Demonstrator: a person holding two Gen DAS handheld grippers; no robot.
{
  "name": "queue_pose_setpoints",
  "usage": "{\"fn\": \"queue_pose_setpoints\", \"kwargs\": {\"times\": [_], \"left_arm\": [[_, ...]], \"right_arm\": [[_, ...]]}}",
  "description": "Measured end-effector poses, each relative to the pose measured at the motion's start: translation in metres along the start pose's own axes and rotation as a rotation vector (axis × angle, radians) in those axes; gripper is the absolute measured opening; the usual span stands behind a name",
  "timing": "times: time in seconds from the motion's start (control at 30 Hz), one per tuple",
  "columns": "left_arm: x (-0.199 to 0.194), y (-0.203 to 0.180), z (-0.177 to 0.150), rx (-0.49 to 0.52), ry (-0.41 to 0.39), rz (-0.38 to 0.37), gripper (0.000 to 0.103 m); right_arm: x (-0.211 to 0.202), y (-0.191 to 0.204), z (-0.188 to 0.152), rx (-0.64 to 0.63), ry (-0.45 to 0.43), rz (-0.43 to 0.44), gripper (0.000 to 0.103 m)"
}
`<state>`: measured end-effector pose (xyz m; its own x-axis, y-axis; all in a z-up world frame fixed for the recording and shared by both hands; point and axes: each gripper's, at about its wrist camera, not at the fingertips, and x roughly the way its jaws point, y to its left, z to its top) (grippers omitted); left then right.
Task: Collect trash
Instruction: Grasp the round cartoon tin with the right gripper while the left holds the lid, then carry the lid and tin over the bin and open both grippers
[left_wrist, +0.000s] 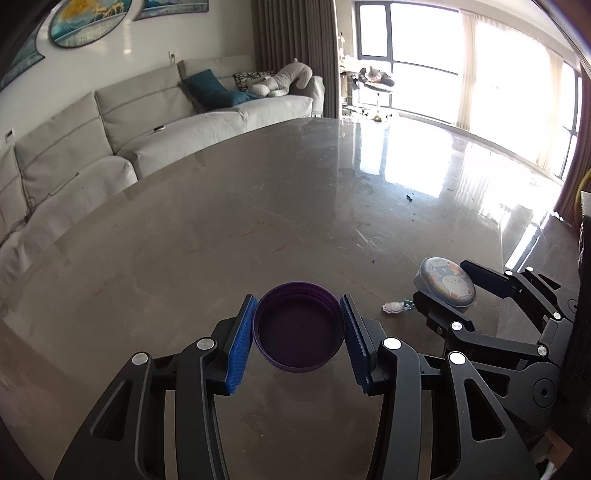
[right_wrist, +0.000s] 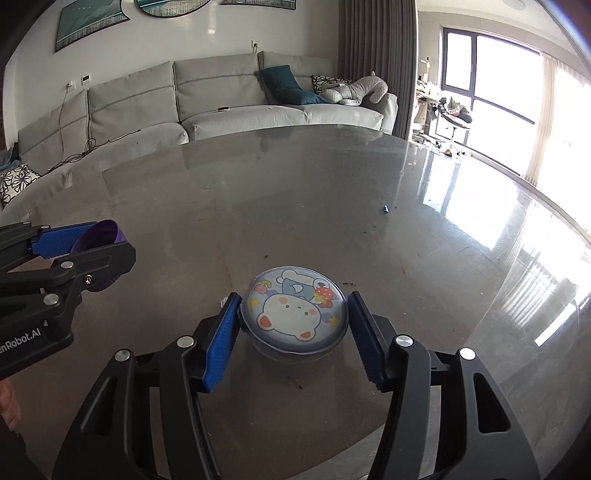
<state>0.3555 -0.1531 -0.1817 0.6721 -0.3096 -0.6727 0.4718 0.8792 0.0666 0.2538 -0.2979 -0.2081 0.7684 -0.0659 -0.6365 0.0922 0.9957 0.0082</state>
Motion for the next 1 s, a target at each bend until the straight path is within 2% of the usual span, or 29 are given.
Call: {"fn": "queue_pose_setpoints", "kwargs": {"times": [0.2, 0.47, 0.63, 0.77, 1.0], "left_arm": [[-0.006, 0.002, 0.004, -0.018, -0.017, -0.036, 0.046], [-0.026, -0.011, 0.001, 0.003, -0.044, -0.095, 0.046], [-0.041, -0.040, -0.013, 0.084, -0.042, -0.137, 0.046], [-0.056, -0.064, -0.026, 0.135, -0.041, -0.208, 0.046], [-0.086, -0.105, -0.050, 0.243, -0.065, -0.252, 0.046]], "right_arm": [[-0.052, 0.001, 0.021, -0.004, -0.120, 0.014, 0.059], [-0.105, -0.011, 0.014, -0.004, -0.191, -0.018, 0.059], [-0.132, -0.017, -0.009, -0.008, -0.199, -0.070, 0.059], [-0.153, -0.027, -0.036, 0.035, -0.185, -0.086, 0.059], [-0.192, -0.042, -0.077, 0.079, -0.177, -0.134, 0.059]]}}
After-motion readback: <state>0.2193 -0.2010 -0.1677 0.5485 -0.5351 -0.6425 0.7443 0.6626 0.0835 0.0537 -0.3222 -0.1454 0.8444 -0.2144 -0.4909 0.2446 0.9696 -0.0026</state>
